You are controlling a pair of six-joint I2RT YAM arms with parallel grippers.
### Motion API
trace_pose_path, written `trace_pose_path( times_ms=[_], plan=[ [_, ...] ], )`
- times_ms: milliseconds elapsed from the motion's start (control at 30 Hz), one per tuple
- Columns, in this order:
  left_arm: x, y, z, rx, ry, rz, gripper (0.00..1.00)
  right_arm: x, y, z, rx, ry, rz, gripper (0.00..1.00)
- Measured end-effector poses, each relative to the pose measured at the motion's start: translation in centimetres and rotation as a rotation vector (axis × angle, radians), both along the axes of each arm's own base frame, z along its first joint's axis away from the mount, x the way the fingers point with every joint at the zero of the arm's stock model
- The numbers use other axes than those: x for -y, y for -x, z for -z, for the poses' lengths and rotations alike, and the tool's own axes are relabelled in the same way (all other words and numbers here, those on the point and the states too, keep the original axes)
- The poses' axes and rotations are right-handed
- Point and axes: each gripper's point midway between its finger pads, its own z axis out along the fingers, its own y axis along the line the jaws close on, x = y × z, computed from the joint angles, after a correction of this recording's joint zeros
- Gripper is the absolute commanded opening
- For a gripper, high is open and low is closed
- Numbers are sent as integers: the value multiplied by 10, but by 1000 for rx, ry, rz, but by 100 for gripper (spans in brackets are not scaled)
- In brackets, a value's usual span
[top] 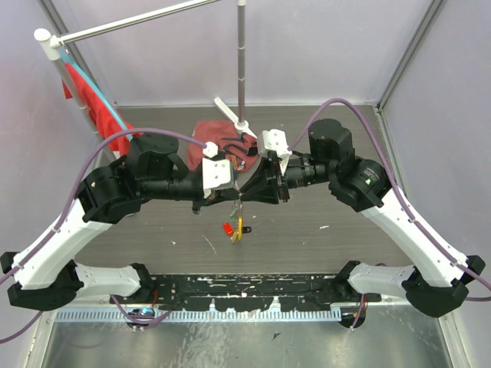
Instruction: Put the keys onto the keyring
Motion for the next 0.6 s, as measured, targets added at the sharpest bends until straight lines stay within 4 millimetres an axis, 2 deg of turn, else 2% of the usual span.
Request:
trace_pose_path(
  times_ms=[67, 233, 300, 367, 533, 600],
  plan=[
    [0, 0, 0, 0, 0, 0, 0, -1, 0, 0, -3, 0, -5, 24],
    [0, 0, 0, -1, 0, -2, 0, -1, 3, 1, -11, -1, -21, 1],
    [0, -1, 0, -2, 0, -9, 2, -2, 4, 1, -12, -4, -29, 1],
    [-1, -2, 0, -4, -2, -14, 7, -2, 4, 2, -9, -9, -32, 1],
    [0, -3, -2, -1, 15, -23, 34, -1, 4, 1, 0, -34, -20, 0],
    [1, -4, -8, 19, 55, -29, 39, 1, 6, 0, -2, -45, -15, 1]
  ],
)
